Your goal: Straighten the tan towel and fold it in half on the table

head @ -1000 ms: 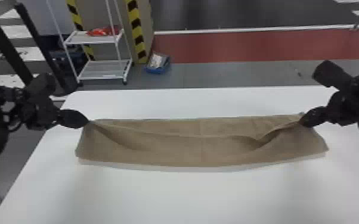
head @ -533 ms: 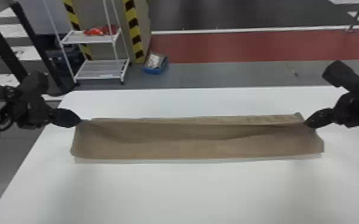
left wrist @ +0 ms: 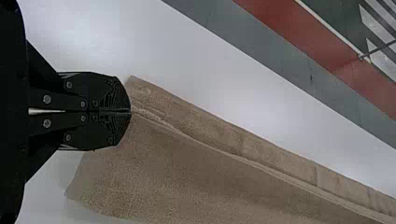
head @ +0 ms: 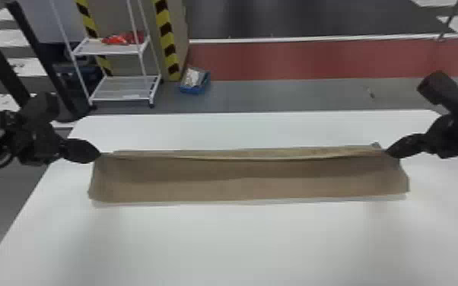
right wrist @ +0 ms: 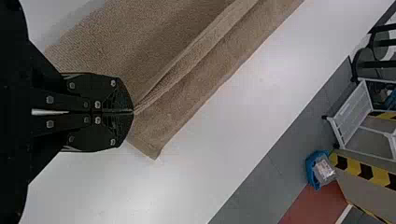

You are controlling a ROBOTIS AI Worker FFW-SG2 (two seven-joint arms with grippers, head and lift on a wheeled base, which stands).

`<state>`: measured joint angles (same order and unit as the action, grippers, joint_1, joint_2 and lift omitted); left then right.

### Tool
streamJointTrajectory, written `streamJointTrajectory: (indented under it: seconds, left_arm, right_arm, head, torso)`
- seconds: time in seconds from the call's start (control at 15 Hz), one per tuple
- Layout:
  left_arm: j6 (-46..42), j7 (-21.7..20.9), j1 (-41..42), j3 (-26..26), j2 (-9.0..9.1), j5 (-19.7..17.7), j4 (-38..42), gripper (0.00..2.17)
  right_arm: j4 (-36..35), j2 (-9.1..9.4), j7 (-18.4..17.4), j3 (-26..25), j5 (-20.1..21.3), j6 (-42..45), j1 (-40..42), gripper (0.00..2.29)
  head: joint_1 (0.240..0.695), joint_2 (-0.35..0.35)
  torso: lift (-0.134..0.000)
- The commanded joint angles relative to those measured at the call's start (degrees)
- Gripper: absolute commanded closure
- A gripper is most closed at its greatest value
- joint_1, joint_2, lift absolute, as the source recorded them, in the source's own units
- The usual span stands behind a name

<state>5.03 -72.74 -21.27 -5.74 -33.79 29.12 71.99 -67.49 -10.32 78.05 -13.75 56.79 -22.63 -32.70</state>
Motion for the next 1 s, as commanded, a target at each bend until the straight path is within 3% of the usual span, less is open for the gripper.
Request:
streamJointTrajectory:
  seconds: [0.0, 0.4, 0.6, 0.93]
  left_arm:
    - [0.03, 0.59, 0.0, 0.03, 0.13, 0.24, -0.18, 1.66]
    - [0.03, 1.47, -0.79, 0.2, 1.09, 1.12, -0.53, 1.66]
    - [0.03, 2.52, -1.05, 0.38, 1.53, 1.82, -0.97, 1.66]
    - [0.03, 4.63, -1.76, 1.08, 2.15, 2.08, -2.38, 1.66]
  right_arm:
    - [0.43, 0.04, 0.28, -0.05, 0.69, 0.16, -0.52, 1.22]
    - [2.18, 0.3, 0.26, 0.3, 3.07, 0.69, -0.61, 1.22]
    - [2.27, 0.92, -5.98, 0.12, 2.8, 0.16, 0.01, 1.19]
    - [2.27, 1.36, -9.67, 0.21, 2.63, -1.59, -0.17, 1.16]
  head:
    - [0.695, 0.079]
    - [0.695, 0.075]
    - [0.695, 0.07]
    - [0.695, 0.06]
  torso:
    - [-0.123]
    - [-0.123]
    - [-0.123]
    - [-0.123]
